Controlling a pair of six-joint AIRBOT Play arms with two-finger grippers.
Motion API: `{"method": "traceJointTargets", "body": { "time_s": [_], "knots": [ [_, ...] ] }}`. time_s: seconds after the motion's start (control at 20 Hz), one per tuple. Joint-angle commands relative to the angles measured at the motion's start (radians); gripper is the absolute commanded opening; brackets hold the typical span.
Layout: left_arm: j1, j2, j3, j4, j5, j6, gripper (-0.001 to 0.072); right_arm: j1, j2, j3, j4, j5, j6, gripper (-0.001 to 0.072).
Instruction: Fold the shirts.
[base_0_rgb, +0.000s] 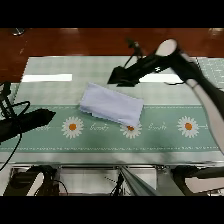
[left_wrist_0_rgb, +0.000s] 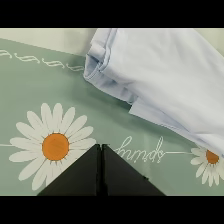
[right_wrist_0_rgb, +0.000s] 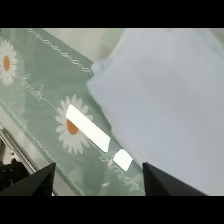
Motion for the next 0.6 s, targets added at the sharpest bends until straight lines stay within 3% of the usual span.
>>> {"method": "traceJointTargets", "body": {
  "time_s": [0.0, 0.2, 0.35, 0.45, 0.55],
  "knots": [
    [0.001, 0.001, -0.003, -0.002, 0.006, -0.002, 0.0026, -0.124, 0.266, -0.098, -0.302, 0.091, 0.031, 0.063],
    [0.001, 0.001, -0.007, -0.002, 0.005, -0.013, 0.0026, -0.313, 0.755, -0.628, -0.541, -0.219, 0.229, 0.063],
    [0.001, 0.001, -0.019, -0.015, 0.006, -0.013, 0.0026, -0.438, 1.007, -1.052, -0.496, -0.399, 0.395, 0.0629],
    [0.001, 0.001, -0.02, -0.021, 0.006, -0.013, 0.0026, -0.465, 1.014, -1.223, -0.304, -0.432, 0.353, 0.0629],
    [0.001, 0.001, -0.02, -0.021, 0.006, -0.012, 0.0026, -0.465, 0.917, -1.281, -0.078, -0.438, 0.179, 0.0629]
  ]
}}
